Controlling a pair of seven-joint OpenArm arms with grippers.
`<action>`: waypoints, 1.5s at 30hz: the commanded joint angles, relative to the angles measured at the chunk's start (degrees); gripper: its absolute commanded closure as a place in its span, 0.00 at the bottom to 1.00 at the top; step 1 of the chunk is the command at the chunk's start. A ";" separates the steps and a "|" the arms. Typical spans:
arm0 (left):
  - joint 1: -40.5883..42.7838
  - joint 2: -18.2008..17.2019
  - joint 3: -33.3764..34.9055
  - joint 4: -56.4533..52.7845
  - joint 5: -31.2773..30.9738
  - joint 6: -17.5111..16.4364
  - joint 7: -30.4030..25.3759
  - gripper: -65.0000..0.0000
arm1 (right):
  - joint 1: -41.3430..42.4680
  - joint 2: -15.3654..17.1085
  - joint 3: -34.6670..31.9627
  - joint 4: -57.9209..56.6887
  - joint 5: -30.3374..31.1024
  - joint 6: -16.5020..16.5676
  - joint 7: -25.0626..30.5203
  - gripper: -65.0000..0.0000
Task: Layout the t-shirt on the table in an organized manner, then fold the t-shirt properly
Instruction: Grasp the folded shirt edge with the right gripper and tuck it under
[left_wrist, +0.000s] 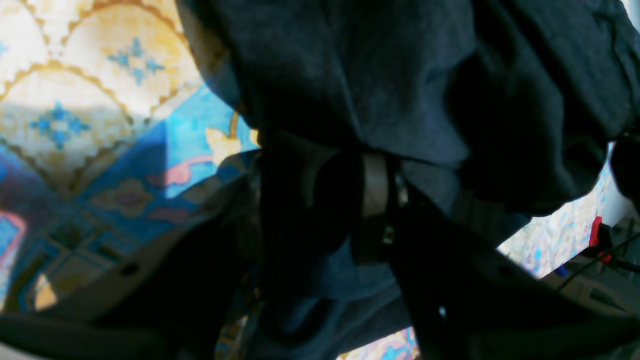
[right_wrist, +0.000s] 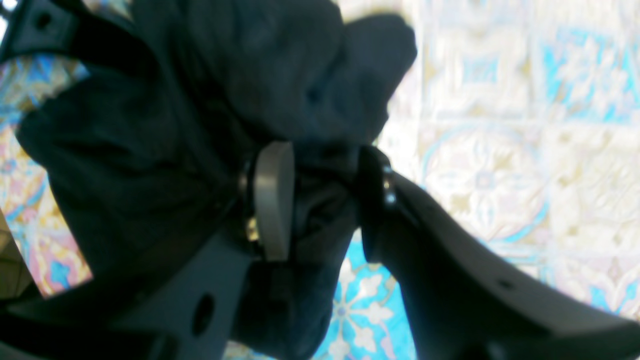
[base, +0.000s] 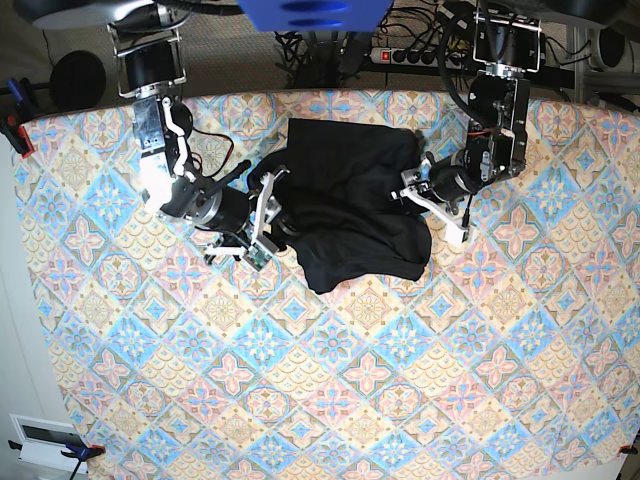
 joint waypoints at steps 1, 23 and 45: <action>-0.64 -0.25 -0.13 0.80 -0.61 -0.41 -0.46 0.67 | 2.75 0.12 0.13 1.10 1.31 0.10 2.04 0.66; -0.99 -0.25 -0.22 0.72 -0.61 -0.41 -0.46 0.67 | 5.66 -2.17 -3.65 -5.31 1.31 0.36 2.30 0.60; -1.08 -0.25 -0.49 0.80 -0.61 -0.41 -0.46 0.67 | 4.95 -2.26 -5.41 1.02 1.40 2.74 1.95 0.98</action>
